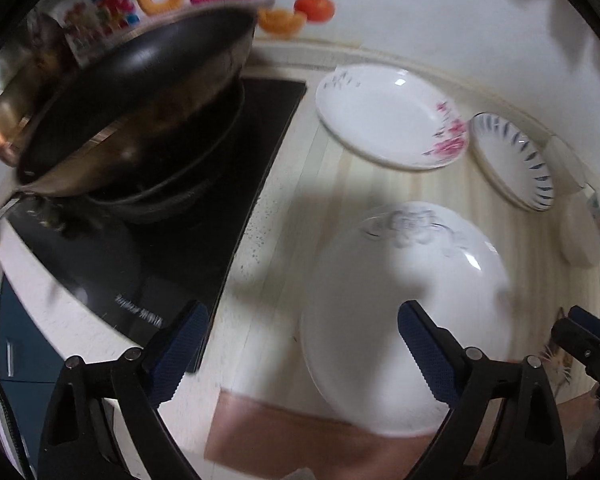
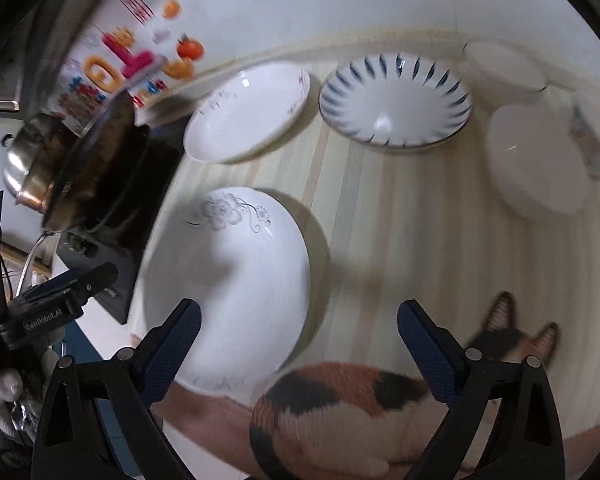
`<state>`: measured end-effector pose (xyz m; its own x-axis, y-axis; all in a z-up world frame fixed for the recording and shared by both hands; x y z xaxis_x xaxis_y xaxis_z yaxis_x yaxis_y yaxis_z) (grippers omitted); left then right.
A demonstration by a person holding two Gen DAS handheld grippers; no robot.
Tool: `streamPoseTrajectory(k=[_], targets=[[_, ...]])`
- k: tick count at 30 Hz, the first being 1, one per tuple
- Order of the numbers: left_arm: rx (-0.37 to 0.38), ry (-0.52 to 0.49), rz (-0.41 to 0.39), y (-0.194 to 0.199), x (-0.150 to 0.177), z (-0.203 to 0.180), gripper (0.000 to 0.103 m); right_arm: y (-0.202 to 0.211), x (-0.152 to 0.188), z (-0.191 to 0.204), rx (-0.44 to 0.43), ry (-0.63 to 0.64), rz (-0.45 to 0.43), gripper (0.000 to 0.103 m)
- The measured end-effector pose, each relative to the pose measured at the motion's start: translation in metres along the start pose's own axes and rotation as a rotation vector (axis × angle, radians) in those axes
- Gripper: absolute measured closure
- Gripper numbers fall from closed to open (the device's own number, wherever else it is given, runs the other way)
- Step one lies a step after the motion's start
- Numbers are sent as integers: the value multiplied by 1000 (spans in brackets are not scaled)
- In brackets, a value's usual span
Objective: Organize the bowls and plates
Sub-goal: 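Move both tools to the grey-flower white plate and grip its rim, then lift the grey-flower plate with both tools toward the pink-flower plate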
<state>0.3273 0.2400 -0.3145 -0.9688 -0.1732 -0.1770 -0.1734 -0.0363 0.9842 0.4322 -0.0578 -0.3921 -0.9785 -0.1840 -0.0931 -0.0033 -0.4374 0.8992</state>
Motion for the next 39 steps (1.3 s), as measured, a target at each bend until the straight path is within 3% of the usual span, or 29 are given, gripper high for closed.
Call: streamPoseTrajectory(k=[4,9,11,12,14,27,39], targets=[[63,-2,76,-31,-16,8,21,-39,-18,-3,-41,-32,73,20],[140,-32,136,-54,-23,2,39,-64,-22,-5,-94,-53,150,48],[170,-54,154,-62,-23,-4,60,-72,-22,-4,-114,-55,171,59],[185,-60,161,-66,-23,-6,65,-77,-23,-4,-119,-57,180,67],[163,-59,152,-67,-20,-9,66,-84,-23,-7,-133,-71,193,77],[154,-40,138,-59,-5,-29,66,-69,-15,-23,-153,-78,175,80],[216,-158,110,-35,13,-119,66,-8,23,-99,-138,-175,106,80]])
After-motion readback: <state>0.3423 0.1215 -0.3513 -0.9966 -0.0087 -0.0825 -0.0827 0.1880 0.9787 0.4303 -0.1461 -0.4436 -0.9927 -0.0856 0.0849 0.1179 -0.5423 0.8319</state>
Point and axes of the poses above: each gripper's, at about its wrist camera, not at the fingertips, and y roughly against the way its jaws point, z to its left, x to its underside, the point moved 1 cm from there along -y, roughly the way its jaws point, and after that the axes turned 10 degrees about z, right-handed, at the moved point
